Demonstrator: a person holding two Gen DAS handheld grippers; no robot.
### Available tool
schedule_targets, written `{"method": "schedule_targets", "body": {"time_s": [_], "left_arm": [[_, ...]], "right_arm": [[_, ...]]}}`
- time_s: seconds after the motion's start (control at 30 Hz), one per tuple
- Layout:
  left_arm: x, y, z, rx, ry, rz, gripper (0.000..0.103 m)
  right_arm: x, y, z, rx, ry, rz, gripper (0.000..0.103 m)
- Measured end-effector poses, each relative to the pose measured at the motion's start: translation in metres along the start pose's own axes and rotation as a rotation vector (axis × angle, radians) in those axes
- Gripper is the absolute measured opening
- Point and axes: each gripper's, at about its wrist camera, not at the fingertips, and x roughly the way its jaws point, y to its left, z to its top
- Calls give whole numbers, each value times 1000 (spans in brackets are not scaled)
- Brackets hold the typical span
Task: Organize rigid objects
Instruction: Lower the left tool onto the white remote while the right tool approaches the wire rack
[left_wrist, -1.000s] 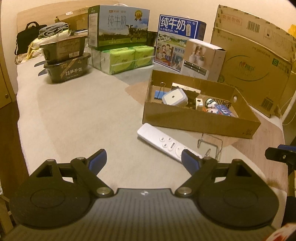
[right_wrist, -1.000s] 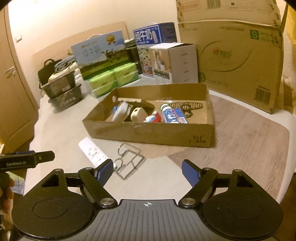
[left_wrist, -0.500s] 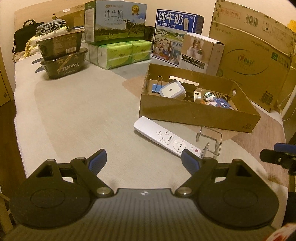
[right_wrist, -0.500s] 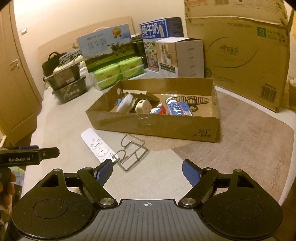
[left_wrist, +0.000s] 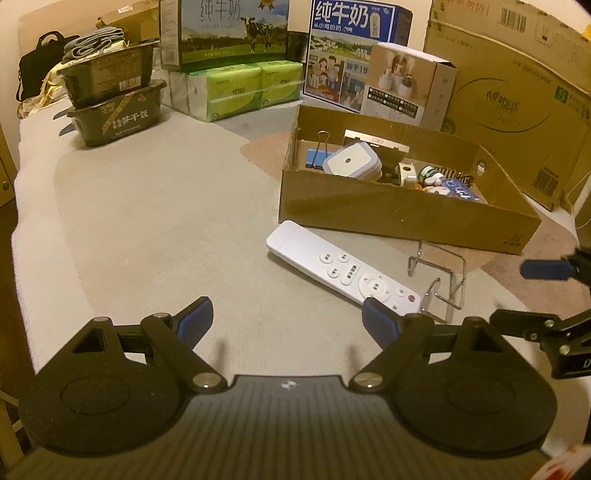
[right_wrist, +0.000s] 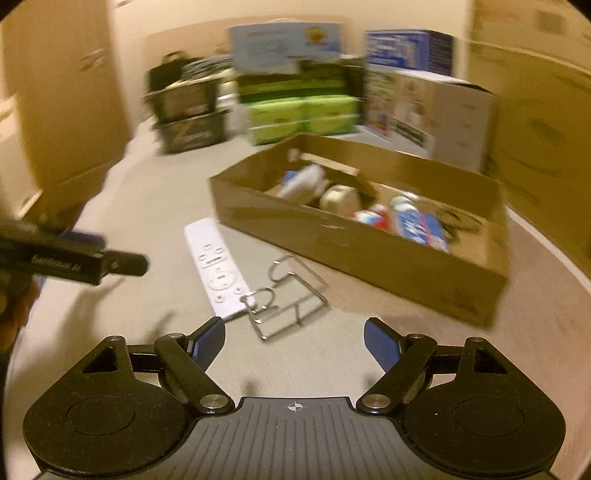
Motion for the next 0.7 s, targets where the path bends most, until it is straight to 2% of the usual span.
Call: {"method": "schedule_targets", "body": {"time_s": [0.37, 0.57, 0.67, 0.7], "left_arm": [[28, -1, 9, -3, 22, -27, 86], [35, -1, 8, -5, 34, -31, 86], [36, -2, 8, -8, 37, -36, 86], [37, -2, 8, -9, 38, -38, 86]], "right_arm": [[58, -17, 20, -239, 66, 138, 82], [77, -27, 24, -255, 119, 212, 81], [78, -28, 25, -247, 122, 225, 70], [79, -28, 25, -242, 122, 224, 69]]}}
